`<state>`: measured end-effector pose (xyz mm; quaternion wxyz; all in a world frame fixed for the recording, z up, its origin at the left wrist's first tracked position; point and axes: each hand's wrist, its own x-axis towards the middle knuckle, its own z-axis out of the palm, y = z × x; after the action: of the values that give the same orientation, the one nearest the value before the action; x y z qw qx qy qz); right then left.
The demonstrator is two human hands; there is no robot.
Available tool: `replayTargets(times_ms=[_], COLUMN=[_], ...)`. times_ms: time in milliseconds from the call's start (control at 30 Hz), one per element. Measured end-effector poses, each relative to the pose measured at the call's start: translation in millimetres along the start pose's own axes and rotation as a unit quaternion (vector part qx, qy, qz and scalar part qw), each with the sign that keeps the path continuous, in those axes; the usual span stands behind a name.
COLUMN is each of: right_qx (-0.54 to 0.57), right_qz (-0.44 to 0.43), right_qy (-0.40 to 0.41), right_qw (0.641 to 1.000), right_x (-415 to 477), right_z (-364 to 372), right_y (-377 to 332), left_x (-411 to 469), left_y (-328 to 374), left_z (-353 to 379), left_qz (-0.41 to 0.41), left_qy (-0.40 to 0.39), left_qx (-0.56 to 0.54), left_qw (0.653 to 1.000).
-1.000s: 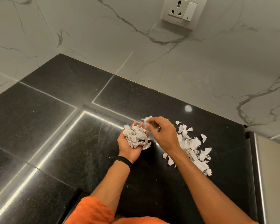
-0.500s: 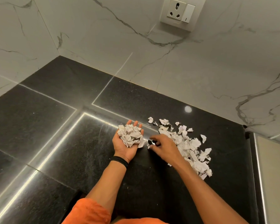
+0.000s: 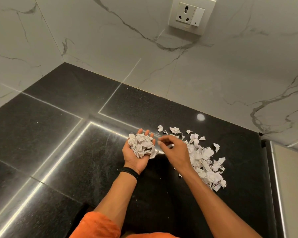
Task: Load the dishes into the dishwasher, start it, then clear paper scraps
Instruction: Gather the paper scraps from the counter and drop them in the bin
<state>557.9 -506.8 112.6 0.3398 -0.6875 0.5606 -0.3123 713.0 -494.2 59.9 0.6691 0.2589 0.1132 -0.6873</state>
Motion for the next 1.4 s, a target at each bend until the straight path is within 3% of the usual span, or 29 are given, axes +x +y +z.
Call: replayTargets(times_ms=[133,267,367,500,700,833,967,1067,1133,1300,1400], right_qx=[0.047,0.039,0.067,-0.068,-0.278,-0.321,-0.276,-0.104,0.004,0.127,0.066], right_qz=[-0.036,-0.015,0.03,0.044,-0.085,-0.123,-0.081,0.005,0.019,-0.023,-0.042], right_qy=[-0.005,-0.05,-0.014,-0.027,-0.172,-0.169,-0.109,-0.011,0.015,-0.052,-0.095], right_qw=[0.998,0.998,0.997,0.996,0.941,0.924,0.952,0.995,1.0,0.99,0.992], right_x=[20,35,47,72,107,105,93,77,67,44,33], right_z=[-6,-2,-4,-10,12,19,10,0,-4,-4,10], right_y=[-25,-15,2,22,31,38,40,26,5,-41,-48], left_x=[-7,-9,-8,-5,-3,2,11,17,19,19,14], left_y=[-10,-14,-13,-9,-4,-4,-5,-7,-9,-21,-25], left_z=[5,8,7,3,4,3,1,5,10,16,18], left_qz=[-0.017,-0.02,-0.027,-0.02,-0.01,-0.003,-0.003,-0.001,0.0,-0.023,-0.031], left_qy=[-0.012,-0.01,-0.002,0.004,0.012,0.028,0.031,0.035,0.038,0.017,0.003], left_qx=[0.015,0.013,0.009,0.01,0.006,-0.001,-0.007,-0.008,-0.011,0.02,0.04], left_qw=[1.0,1.0,1.0,1.0,1.0,1.0,0.999,0.999,0.999,0.999,0.999])
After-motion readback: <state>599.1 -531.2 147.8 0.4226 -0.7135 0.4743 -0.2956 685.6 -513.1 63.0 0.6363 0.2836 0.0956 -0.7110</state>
